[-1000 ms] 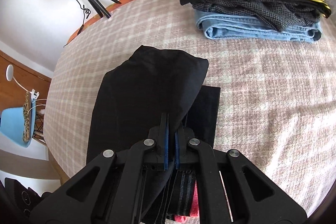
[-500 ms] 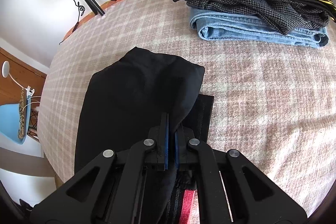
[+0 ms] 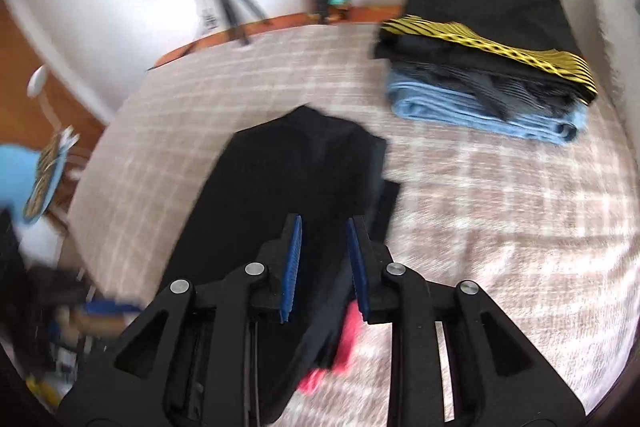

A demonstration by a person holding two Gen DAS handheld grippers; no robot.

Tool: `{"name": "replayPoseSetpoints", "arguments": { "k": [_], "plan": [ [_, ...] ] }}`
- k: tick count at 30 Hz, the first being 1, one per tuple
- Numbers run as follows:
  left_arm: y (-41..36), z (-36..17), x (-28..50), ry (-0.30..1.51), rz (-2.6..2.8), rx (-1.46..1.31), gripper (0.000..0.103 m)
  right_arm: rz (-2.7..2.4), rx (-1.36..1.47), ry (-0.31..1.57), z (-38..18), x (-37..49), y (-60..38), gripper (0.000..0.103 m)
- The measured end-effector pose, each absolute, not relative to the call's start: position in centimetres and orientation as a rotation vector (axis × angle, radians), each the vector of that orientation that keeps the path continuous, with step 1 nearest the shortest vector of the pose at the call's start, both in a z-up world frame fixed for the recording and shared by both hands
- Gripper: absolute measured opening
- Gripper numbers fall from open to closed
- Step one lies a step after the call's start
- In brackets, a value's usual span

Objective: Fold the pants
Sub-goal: 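Open both tools and release the folded trousers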

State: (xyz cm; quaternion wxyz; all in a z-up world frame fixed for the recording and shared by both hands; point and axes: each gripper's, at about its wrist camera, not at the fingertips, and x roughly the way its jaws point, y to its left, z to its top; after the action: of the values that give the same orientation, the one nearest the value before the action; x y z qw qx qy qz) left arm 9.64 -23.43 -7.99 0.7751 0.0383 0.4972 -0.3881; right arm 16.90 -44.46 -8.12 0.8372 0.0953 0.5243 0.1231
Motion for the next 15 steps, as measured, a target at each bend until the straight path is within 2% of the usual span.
{"name": "replayPoseSetpoints", "arguments": {
  "k": [5,11,15],
  "plan": [
    [-21.2,-9.2,11.9,1.084,-0.758,0.079,0.020,0.459,0.066,1.224,-8.9,14.4,-40.6,0.025],
    [-20.6,-11.6,13.0,1.147,-0.736,0.060,0.020,0.448,-0.081,1.367,-12.4,13.2,-39.7,0.025],
    [-20.3,-12.5,14.0,1.159,-0.724,0.010,0.020,0.421,-0.057,1.366,-13.0,13.1,-40.3,0.025]
  ]
}}
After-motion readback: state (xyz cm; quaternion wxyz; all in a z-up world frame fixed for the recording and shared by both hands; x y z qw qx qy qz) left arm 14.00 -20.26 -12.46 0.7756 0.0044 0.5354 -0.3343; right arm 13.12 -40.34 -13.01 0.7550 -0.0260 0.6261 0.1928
